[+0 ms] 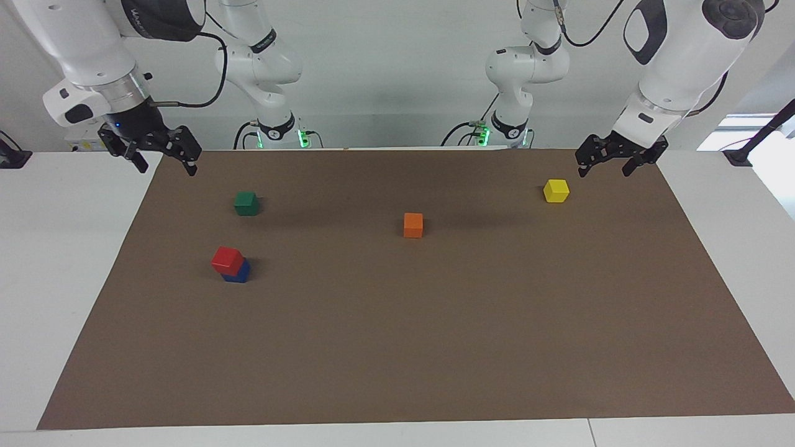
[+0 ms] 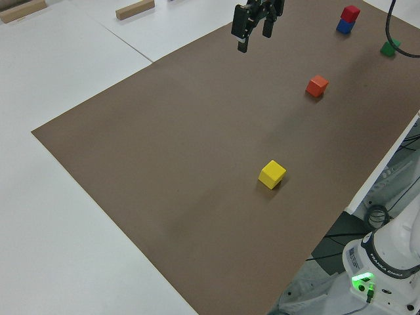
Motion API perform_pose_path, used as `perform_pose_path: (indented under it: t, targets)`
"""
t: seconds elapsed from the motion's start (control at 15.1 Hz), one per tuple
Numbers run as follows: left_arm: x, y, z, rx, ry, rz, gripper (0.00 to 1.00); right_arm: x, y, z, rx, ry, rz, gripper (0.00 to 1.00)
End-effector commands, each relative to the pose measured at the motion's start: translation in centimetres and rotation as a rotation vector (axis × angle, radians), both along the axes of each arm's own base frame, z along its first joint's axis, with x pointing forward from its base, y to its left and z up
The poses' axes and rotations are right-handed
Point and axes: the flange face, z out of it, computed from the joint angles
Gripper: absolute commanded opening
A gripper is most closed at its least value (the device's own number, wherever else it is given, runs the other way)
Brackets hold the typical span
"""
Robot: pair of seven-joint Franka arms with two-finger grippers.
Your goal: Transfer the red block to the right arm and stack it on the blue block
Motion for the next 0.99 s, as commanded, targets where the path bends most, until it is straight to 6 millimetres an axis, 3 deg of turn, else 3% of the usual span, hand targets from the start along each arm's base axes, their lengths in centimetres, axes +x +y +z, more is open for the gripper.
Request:
perform_pose_path:
  t: [0.0, 0.93]
  targets:
    - [-0.30, 0.36, 0.20, -0.003, -0.013, -0.002, 1.00, -0.60, -0.03, -0.17, -0.011, 0.017, 0.026, 1.00]
    - [-0.56, 1.28, 0.53, -0.003, -0.010, 0.017, 1.00, -1.04, 0.36, -0.42, 0.003, 0.054, 0.046, 1.00]
